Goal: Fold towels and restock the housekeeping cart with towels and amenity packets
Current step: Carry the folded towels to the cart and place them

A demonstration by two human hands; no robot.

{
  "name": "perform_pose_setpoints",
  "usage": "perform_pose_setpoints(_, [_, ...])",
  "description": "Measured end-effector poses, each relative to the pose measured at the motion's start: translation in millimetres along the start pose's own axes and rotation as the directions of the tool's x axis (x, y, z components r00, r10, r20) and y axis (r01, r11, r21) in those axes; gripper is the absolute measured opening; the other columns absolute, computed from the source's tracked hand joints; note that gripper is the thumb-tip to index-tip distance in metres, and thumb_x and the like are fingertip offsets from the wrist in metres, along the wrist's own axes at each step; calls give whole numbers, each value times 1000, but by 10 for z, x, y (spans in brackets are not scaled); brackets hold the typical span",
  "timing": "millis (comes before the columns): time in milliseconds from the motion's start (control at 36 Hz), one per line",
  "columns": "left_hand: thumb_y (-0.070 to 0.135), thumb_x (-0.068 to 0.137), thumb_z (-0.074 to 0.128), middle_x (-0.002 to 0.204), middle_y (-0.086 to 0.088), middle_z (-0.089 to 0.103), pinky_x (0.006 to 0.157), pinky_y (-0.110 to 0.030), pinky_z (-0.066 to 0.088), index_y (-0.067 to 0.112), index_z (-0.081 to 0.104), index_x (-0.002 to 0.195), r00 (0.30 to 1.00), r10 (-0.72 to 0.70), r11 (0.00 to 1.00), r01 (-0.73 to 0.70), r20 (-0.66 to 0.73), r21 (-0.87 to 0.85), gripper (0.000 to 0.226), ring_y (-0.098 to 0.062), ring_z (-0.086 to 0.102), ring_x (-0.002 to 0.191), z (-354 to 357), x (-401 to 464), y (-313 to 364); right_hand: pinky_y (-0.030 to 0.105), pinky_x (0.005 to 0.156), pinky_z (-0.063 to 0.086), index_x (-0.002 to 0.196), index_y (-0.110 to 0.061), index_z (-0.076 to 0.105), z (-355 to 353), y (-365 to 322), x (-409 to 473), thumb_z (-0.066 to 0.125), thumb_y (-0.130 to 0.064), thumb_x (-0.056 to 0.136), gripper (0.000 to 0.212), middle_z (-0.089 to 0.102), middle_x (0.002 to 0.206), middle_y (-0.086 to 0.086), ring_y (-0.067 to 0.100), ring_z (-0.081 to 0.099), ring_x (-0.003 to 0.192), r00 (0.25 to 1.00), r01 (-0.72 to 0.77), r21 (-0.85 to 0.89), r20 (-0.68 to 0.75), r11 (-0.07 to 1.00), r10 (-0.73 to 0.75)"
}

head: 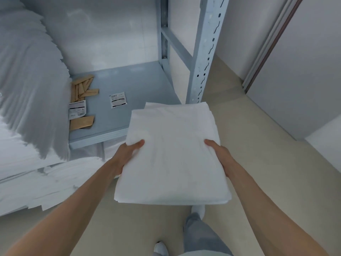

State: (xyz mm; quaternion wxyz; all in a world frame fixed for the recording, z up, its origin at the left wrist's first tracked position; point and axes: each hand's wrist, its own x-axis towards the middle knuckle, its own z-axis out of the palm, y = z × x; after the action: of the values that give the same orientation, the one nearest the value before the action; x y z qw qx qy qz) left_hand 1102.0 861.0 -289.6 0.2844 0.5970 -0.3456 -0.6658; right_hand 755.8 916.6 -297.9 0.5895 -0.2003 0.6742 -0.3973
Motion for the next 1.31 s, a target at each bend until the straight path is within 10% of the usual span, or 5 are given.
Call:
perform_pose_setpoints(611, [49, 66, 89, 87, 0, 79, 52, -32, 58, 16, 67, 106, 968, 159, 979, -179, 195, 92, 56, -23, 76, 76, 2911, 94, 929, 39, 75, 59, 120, -8, 65, -2644, -774, -387, 81, -51, 69, 69, 77, 99, 9, 30, 75, 85, 950, 219, 102, -250, 971, -188])
perform_pose_setpoints(1167, [43, 74, 86, 110, -13, 73, 89, -48, 57, 6, 66, 117, 973, 204, 964, -219, 109, 153, 61, -35, 72, 95, 5146, 1136, 1690, 45, 92, 55, 123, -19, 63, -4461, -1850, 661, 85, -72, 48, 94, 73, 112, 2, 28, 73, 96, 944, 206, 148, -291, 967, -156])
perform_pose_setpoints(1306, [44, 67, 89, 94, -3, 76, 68, -33, 59, 13, 70, 94, 973, 218, 964, -228, 79, 140, 46, -24, 75, 80, 5484, 1853, 1960, 42, 87, 56, 128, -19, 60, -4649, -2247, 1342, 86, -72, 45, 102, 72, 114, 1, 26, 72, 97, 931, 196, 147, -337, 970, -137])
